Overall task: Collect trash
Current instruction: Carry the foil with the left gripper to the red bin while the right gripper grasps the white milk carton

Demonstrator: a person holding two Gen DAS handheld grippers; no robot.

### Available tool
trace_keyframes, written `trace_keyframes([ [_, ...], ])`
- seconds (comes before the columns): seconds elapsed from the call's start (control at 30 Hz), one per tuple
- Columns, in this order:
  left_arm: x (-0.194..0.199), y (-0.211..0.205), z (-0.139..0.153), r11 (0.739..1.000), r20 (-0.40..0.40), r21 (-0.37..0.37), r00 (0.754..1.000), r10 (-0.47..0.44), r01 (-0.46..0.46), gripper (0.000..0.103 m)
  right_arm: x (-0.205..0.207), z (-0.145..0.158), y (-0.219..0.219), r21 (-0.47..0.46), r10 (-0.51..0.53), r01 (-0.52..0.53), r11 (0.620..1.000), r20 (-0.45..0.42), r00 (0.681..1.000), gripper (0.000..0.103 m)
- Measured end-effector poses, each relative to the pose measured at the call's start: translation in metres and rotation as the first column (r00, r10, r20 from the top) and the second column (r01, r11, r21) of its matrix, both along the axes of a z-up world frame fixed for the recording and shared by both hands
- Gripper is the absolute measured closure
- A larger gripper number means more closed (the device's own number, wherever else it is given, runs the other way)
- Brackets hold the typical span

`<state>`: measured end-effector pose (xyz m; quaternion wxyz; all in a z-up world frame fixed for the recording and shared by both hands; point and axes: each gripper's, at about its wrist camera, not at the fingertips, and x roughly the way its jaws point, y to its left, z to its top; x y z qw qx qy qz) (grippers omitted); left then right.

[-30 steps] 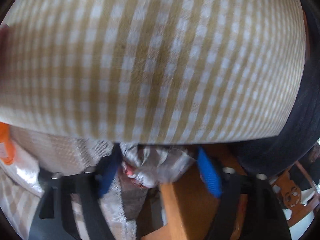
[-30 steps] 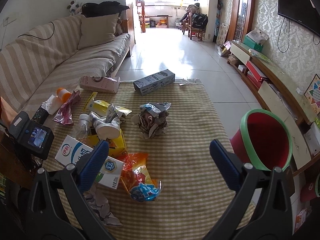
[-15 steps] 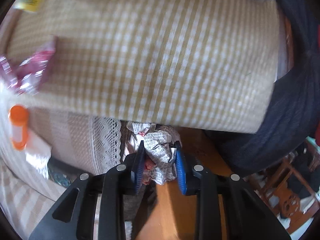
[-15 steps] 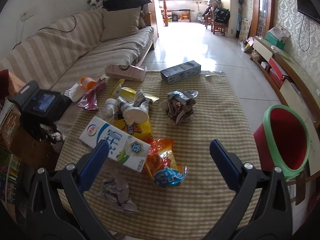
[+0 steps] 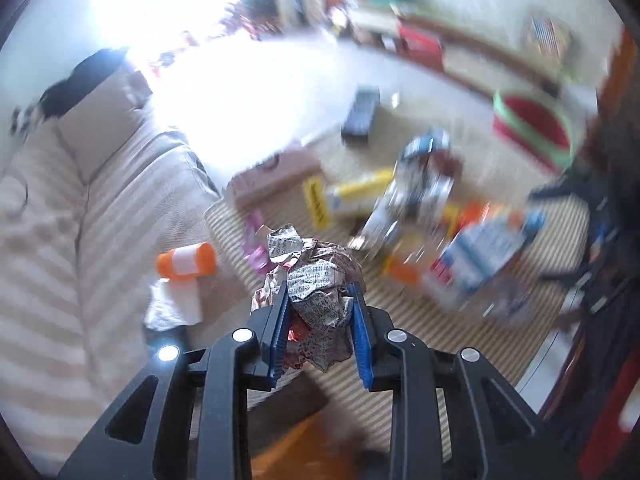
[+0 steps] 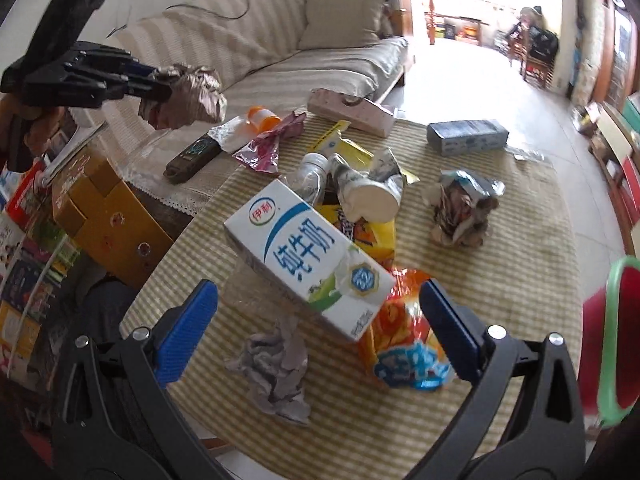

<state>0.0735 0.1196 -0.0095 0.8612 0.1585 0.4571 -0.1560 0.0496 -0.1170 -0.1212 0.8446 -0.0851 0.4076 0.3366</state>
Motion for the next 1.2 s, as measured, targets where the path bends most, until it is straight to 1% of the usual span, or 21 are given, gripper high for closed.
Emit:
trace_keyframes([
  [0.03, -0.009, 0.003, 0.002, 0.997, 0.032, -0.056, 0.998, 0.046, -0.044, 0.077, 0.007, 0.000, 0.005, -0.020, 0.040, -0.040, 0.999, 0.006, 0.999, 0.003],
  [0.1, -0.029, -0.006, 0.007, 0.986, 0.080, -0.119, 0.989, 0.124, -0.114, 0.077, 0.022, -0.004, 0.017, -0.061, 0.124, -0.124, 0.990, -0.017, 0.992, 0.003],
  [0.13, -0.034, -0.008, -0.001, 0.978, 0.094, -0.152, 0.982, 0.162, -0.146, 0.077, 0.028, -0.008, 0.023, -0.092, 0.161, -0.163, 0.982, -0.036, 0.986, 0.003],
  [0.2, -0.047, -0.012, -0.012, 0.954, 0.092, -0.219, 0.969, 0.230, -0.206, 0.077, 0.032, -0.015, 0.035, -0.177, 0.211, -0.213, 0.961, -0.028, 0.977, 0.003],
  [0.23, -0.050, -0.011, -0.024, 0.937, 0.073, -0.262, 0.964, 0.257, -0.230, 0.077, 0.033, -0.019, 0.039, -0.201, 0.235, -0.235, 0.951, -0.023, 0.972, 0.003],
  [0.27, -0.048, -0.010, -0.036, 0.922, 0.055, -0.296, 0.959, 0.277, -0.249, 0.077, 0.035, -0.023, 0.041, -0.208, 0.251, -0.252, 0.945, -0.031, 0.968, 0.003],
  [0.3, -0.052, -0.009, -0.041, 0.909, 0.040, -0.319, 0.955, 0.295, -0.267, 0.077, 0.036, -0.026, 0.041, -0.199, 0.263, -0.268, 0.943, -0.055, 0.963, 0.003],
  [0.33, -0.055, -0.010, -0.047, 0.899, 0.028, -0.333, 0.950, 0.312, -0.286, 0.077, 0.038, -0.029, 0.041, -0.185, 0.268, -0.278, 0.942, -0.077, 0.960, 0.009],
  [0.37, -0.058, -0.010, -0.053, 0.892, 0.021, -0.337, 0.944, 0.328, -0.302, 0.076, 0.038, -0.030, 0.039, -0.169, 0.269, -0.282, 0.944, -0.093, 0.959, 0.018],
  [0.4, -0.057, -0.011, -0.058, 0.888, 0.016, -0.337, 0.941, 0.337, -0.312, 0.076, 0.038, -0.030, 0.036, -0.151, 0.263, -0.277, 0.949, -0.103, 0.959, 0.037],
  [0.43, -0.059, -0.013, -0.060, 0.888, 0.016, -0.333, 0.940, 0.341, -0.317, 0.076, 0.039, -0.029, 0.032, -0.140, 0.244, -0.257, 0.956, -0.103, 0.964, 0.043],
  [0.5, -0.061, -0.015, -0.065, 0.886, 0.026, -0.327, 0.934, 0.357, -0.329, 0.076, 0.039, -0.028, 0.025, -0.103, 0.215, -0.226, 0.969, -0.111, 0.970, 0.045],
  [0.57, -0.061, -0.015, -0.066, 0.871, 0.026, -0.352, 0.926, 0.376, -0.344, 0.076, 0.038, -0.021, 0.018, -0.059, 0.186, -0.193, 0.980, -0.108, 0.977, 0.046],
  [0.67, -0.059, -0.017, -0.063, 0.848, 0.028, -0.389, 0.915, 0.402, -0.360, 0.076, 0.034, -0.002, 0.007, -0.005, 0.116, -0.117, 0.993, -0.061, 0.991, 0.047],
  [0.73, -0.058, -0.022, -0.059, 0.842, 0.046, -0.392, 0.906, 0.421, -0.371, 0.076, 0.029, 0.015, -0.004, 0.022, 0.033, -0.033, 0.999, -0.020, 0.999, 0.048],
  [0.8, -0.058, -0.030, -0.056, 0.841, 0.073, -0.386, 0.896, 0.438, -0.380, 0.076, 0.017, 0.033, -0.017, 0.061, -0.043, 0.041, 0.997, 0.032, 0.999, 0.048],
  [0.87, -0.056, -0.038, -0.051, 0.839, 0.090, -0.393, 0.892, 0.444, -0.378, 0.076, 0.007, 0.045, -0.028, 0.102, -0.097, 0.090, 0.991, 0.065, 0.993, 0.048],
  [0.97, -0.049, -0.054, -0.047, 0.839, 0.097, -0.408, 0.897, 0.431, -0.359, 0.076, -0.004, 0.057, -0.045, 0.134, -0.182, 0.169, 0.976, 0.087, 0.979, 0.048],
  [1.07, -0.041, -0.072, -0.046, 0.850, 0.094, -0.411, 0.912, 0.400, -0.331, 0.076, -0.009, 0.062, -0.066, 0.159, -0.274, 0.257, 0.953, 0.097, 0.957, 0.048],
  [1.2, -0.029, -0.108, -0.048, 0.868, 0.088, -0.417, 0.939, 0.333, -0.269, 0.076, -0.004, 0.061, -0.114, 0.181, -0.412, 0.394, 0.901, 0.067, 0.909, 0.048],
])
